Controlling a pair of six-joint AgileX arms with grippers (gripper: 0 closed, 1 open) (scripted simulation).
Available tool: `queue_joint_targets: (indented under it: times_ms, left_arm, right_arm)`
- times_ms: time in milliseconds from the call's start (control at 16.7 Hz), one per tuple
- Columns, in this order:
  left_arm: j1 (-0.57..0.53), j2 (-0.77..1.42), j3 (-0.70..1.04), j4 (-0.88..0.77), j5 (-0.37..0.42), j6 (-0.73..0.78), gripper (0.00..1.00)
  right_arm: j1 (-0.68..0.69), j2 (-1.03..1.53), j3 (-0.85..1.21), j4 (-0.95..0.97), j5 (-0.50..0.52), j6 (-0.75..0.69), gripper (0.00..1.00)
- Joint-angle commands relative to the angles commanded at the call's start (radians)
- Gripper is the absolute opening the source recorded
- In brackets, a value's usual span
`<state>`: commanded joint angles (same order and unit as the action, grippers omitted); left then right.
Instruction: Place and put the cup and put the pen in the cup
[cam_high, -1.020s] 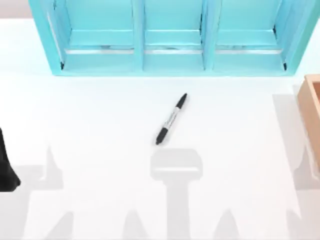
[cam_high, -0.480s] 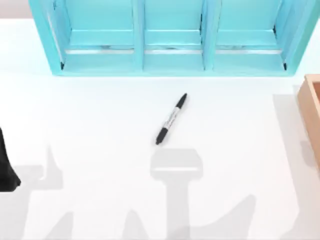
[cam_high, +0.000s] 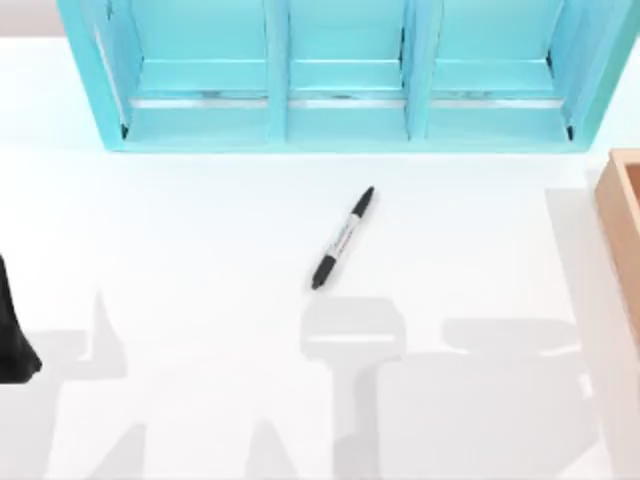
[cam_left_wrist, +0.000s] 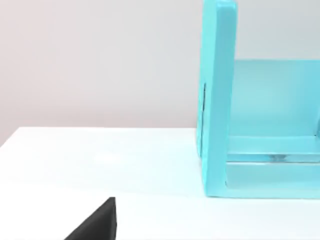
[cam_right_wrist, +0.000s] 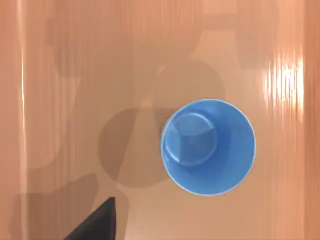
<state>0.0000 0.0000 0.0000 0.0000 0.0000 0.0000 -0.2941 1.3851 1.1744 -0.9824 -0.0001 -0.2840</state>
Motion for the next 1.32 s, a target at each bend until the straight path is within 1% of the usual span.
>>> queue_joint_targets:
  times_ms: [300,480,600,960,1080,1320]
  left_arm:
    - [0.000,0.000,0.000,0.000,0.000,0.000,1.00]
    - [0.000,0.000,0.000,0.000,0.000,0.000,1.00]
    - [0.000,0.000,0.000,0.000,0.000,0.000,1.00]
    - [0.000,0.000,0.000,0.000,0.000,0.000,1.00]
    - [0.000,0.000,0.000,0.000,0.000,0.000,1.00]
    - [0.000,0.000,0.000,0.000,0.000,0.000,1.00]
  right_arm:
    - [-0.065,0.301,0.248,-0.211,-0.001,-0.057,1.00]
    - [-0.087,0.403,0.330,-0.284,-0.002,-0.075,1.00]
    - [-0.093,0.422,0.347,-0.301,-0.002,-0.080,1.00]
    - [-0.089,0.425,0.331,-0.284,-0.002,-0.077,1.00]
    - [-0.089,0.438,0.286,-0.232,-0.002,-0.076,1.00]
    - [-0.088,0.476,0.163,-0.056,-0.001,-0.074,1.00]
